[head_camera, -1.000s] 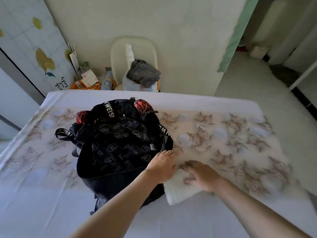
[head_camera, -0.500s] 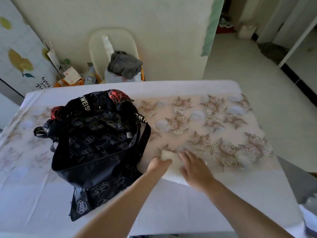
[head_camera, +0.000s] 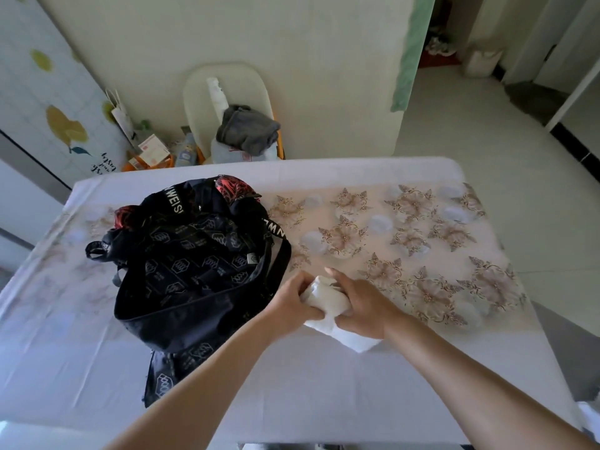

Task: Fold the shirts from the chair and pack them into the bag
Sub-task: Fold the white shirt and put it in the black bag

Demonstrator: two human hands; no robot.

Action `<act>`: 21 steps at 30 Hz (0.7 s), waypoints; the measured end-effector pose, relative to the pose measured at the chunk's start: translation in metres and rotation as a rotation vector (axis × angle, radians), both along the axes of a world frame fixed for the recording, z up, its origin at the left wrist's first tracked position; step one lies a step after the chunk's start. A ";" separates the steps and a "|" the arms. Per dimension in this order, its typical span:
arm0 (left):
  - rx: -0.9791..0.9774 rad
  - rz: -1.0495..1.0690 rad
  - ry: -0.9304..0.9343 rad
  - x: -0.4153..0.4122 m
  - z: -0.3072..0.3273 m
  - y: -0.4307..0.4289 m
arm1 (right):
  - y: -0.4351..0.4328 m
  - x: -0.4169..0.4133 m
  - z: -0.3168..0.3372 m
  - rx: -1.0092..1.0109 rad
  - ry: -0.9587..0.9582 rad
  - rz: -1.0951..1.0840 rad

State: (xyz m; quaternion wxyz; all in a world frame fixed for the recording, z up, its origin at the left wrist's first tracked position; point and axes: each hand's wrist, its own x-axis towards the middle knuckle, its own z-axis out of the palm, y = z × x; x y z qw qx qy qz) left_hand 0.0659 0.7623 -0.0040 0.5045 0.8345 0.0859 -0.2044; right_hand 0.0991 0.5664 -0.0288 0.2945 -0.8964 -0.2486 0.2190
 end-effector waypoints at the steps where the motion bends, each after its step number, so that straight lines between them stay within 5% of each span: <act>1: 0.016 -0.015 -0.051 0.000 0.009 0.008 | 0.007 0.002 0.008 0.026 -0.010 0.006; 10: 0.116 -0.006 -0.388 -0.001 0.072 0.099 | 0.092 0.019 0.059 0.231 -0.095 0.058; 16: 0.132 0.152 -0.386 -0.003 0.068 0.189 | 0.182 0.037 0.071 0.211 -0.075 0.098; 21: 0.442 0.322 -0.573 0.013 0.056 0.286 | 0.259 0.053 0.078 0.190 -0.070 0.091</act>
